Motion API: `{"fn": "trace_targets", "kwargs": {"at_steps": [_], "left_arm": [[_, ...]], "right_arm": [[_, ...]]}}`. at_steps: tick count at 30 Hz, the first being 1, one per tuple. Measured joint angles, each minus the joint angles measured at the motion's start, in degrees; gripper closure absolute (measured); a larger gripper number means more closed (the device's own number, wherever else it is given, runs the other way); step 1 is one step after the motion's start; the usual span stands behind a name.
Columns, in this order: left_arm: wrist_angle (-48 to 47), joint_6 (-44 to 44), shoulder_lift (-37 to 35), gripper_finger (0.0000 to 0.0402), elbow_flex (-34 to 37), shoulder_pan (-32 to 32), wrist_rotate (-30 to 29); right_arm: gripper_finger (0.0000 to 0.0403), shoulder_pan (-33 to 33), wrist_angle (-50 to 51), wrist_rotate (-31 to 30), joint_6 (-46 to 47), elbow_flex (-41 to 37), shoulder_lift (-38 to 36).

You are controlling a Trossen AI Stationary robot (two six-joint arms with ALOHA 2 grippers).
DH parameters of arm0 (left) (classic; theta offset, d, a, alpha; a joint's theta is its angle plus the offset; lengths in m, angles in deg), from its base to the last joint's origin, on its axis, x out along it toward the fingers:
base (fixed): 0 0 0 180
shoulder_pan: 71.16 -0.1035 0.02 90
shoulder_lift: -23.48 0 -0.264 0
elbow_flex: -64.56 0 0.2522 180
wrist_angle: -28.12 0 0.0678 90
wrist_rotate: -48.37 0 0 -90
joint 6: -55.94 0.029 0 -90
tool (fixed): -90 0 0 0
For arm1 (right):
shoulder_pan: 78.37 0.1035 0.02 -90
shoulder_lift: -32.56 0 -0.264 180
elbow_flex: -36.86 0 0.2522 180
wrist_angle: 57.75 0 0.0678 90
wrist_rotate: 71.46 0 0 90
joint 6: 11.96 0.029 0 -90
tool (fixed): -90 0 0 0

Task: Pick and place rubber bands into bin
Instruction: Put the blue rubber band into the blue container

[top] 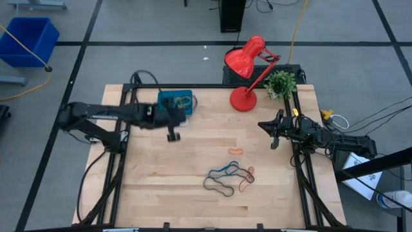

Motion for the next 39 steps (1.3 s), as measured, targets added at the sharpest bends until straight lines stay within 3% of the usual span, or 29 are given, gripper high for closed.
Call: {"fn": "trace_targets", "kwargs": {"at_steps": [9,17,22,30,39], "left_arm": [[-0.7,5.1,3.2,0.0398,0.0,-18.7,3.3],[0.3,6.2,11.3,0.0397,0.0,-29.0,6.7],[2.5,6.4,17.1,0.039,0.0,-31.7,10.8],[3.7,7.9,23.2,0.0397,0.0,-32.4,10.7],[7.7,7.4,23.8,0.0349,0.0,-32.3,8.8]], "right_arm": [[0.0394,0.0,0.1,0.0,-0.1,0.0,0.0],[0.0394,0.0,0.1,-0.1,-0.2,0.0,0.0],[0.0394,0.0,0.2,-0.1,-0.4,0.0,0.0],[0.0394,0.0,0.4,-0.1,-0.5,0.0,0.0],[0.0394,0.0,0.4,-0.2,-0.5,0.0,0.0]]}}
